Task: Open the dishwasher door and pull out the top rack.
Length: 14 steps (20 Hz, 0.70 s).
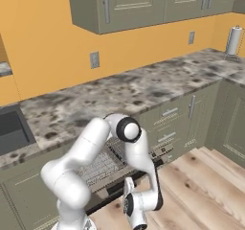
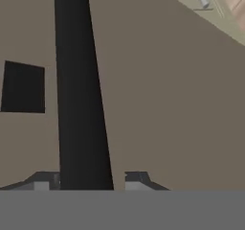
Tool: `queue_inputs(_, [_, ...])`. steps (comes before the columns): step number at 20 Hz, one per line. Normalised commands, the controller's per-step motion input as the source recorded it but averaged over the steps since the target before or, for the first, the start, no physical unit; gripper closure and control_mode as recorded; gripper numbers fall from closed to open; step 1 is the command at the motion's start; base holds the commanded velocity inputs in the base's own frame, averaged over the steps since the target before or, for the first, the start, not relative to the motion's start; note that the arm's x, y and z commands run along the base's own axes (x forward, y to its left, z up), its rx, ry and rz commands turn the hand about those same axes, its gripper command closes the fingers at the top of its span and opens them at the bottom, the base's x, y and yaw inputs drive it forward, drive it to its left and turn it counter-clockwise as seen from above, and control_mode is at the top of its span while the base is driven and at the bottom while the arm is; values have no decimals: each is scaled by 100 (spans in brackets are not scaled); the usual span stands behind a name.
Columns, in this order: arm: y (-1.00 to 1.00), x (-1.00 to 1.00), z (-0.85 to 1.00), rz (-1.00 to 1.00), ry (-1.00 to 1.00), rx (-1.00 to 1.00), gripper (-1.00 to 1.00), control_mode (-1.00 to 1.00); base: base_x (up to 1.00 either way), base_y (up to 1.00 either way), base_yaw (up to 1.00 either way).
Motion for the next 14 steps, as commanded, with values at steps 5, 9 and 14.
queue_inputs(5, [-78, -2, -74, 0, 14, 5, 100, -100, 0, 0, 0])
queue_inputs(9, [-71, 0, -76, 0, 13, 3, 100, -100, 0, 0, 0])
queue_inputs(14, [-69, -4, -56, 0, 11, 2, -100, -100, 0, 0, 0])
